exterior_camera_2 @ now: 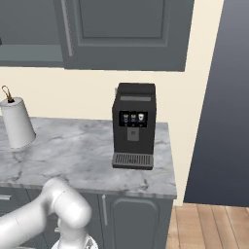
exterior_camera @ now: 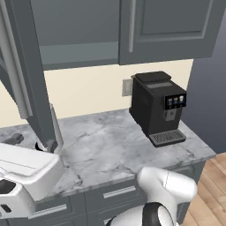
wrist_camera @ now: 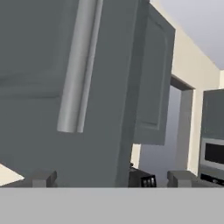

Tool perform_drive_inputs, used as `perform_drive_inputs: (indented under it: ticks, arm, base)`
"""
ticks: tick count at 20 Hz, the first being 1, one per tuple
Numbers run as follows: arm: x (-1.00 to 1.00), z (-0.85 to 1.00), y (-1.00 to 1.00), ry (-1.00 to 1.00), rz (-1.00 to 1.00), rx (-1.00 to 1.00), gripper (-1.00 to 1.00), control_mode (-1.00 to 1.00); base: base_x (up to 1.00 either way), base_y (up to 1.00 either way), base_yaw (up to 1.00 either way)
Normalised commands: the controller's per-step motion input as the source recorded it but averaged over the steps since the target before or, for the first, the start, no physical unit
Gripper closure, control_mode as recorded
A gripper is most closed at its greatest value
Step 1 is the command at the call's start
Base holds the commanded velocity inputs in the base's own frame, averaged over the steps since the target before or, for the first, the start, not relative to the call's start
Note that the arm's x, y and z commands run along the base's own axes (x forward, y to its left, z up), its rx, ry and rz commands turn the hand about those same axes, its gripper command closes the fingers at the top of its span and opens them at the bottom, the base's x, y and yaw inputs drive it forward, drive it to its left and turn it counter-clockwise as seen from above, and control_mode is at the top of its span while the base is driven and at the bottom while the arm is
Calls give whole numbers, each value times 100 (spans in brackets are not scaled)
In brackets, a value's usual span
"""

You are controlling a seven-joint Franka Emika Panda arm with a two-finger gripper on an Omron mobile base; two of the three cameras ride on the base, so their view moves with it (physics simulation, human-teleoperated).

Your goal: Open the cabinet. Pick the dish brush and place it next to the sink. Then close the cabinet.

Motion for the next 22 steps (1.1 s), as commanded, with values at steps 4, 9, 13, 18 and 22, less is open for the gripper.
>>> perform_drive_inputs:
  ticks: [4, 9, 13, 18, 22]
  arm:
    - [70, -22, 67, -3, -22, 0, -100, -100]
    - [34, -5, 54, -3, -23, 0, -100, -100]
    - [22, 0, 7, -4, -23, 0, -100, -100]
    - [40, 0, -14, -4, -18, 0, -100, -100]
    - [55, 0, -61, 0, -1, 0, -100, -100]
  base:
    - [0, 0, 0]
    - [0, 0, 0]
    - [0, 0, 0]
    - [0, 0, 0]
    - [0, 0, 0]
